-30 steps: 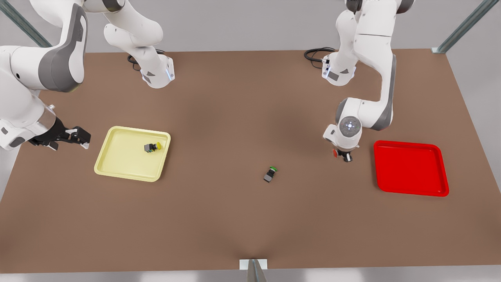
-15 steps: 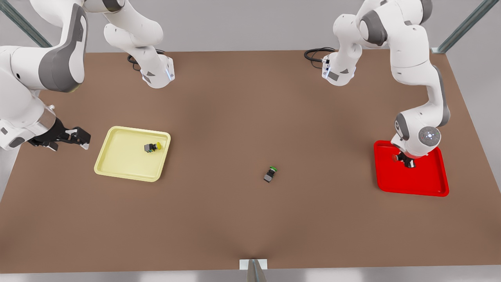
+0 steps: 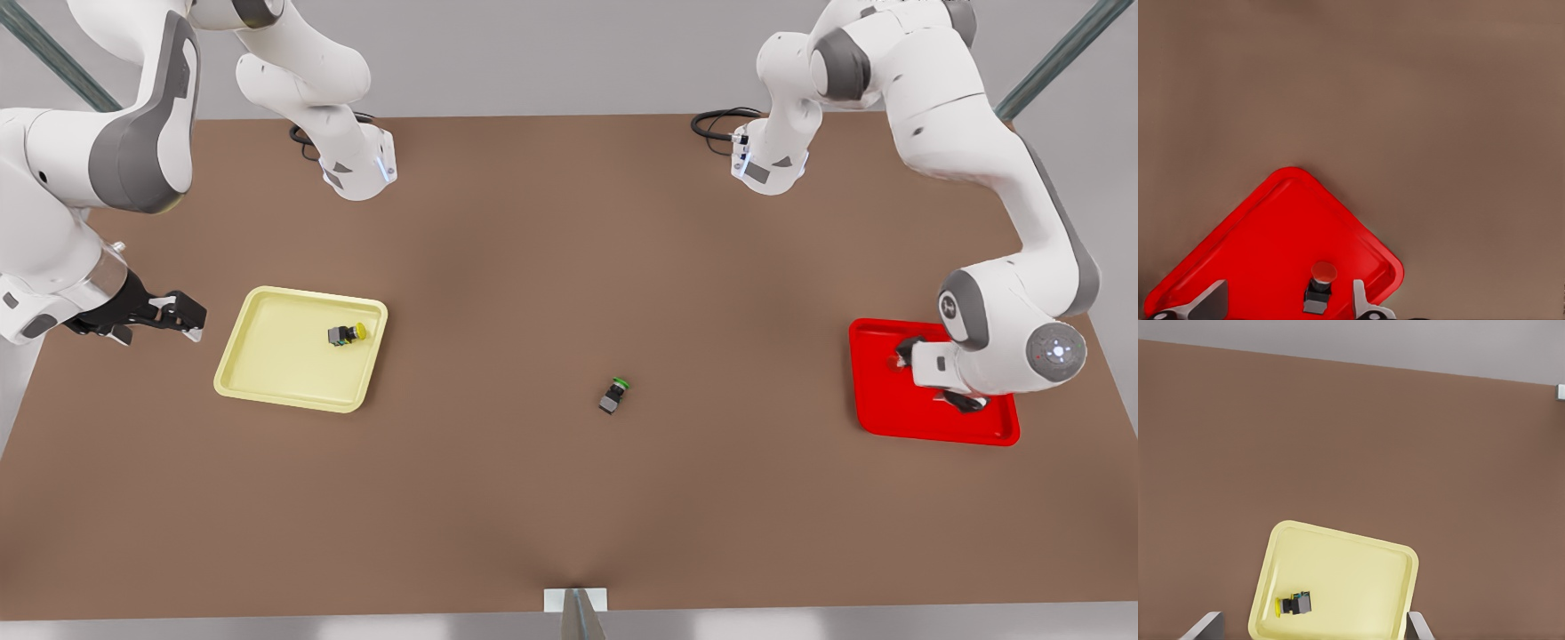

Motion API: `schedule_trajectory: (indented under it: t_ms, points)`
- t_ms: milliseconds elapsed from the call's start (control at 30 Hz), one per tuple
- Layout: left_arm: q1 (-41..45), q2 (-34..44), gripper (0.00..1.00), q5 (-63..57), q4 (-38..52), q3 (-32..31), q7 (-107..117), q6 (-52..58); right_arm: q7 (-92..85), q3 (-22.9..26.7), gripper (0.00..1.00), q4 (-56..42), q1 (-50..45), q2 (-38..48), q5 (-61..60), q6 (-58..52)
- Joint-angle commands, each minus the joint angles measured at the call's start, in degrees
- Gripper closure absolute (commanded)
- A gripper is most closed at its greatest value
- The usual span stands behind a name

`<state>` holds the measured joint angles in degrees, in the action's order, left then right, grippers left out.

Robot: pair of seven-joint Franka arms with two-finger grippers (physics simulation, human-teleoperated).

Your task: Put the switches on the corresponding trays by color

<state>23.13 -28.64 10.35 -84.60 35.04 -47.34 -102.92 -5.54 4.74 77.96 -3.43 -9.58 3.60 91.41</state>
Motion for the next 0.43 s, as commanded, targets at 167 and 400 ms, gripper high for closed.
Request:
schedule_trajectory:
  t_ms: [167,400]
  points:
    - [-6.93,5.25,0.00,-7.58,11.91,-21.28,47.48,-0.62,0.00,0.00,0.00,0.00,0.00,0.00,0.00,0.00]
    - [-16.72,16.16,0.00,-14.30,6.03,-38.30,54.89,1.75,0.00,0.00,0.00,0.00,-0.08,0.00,-0.09,-0.09]
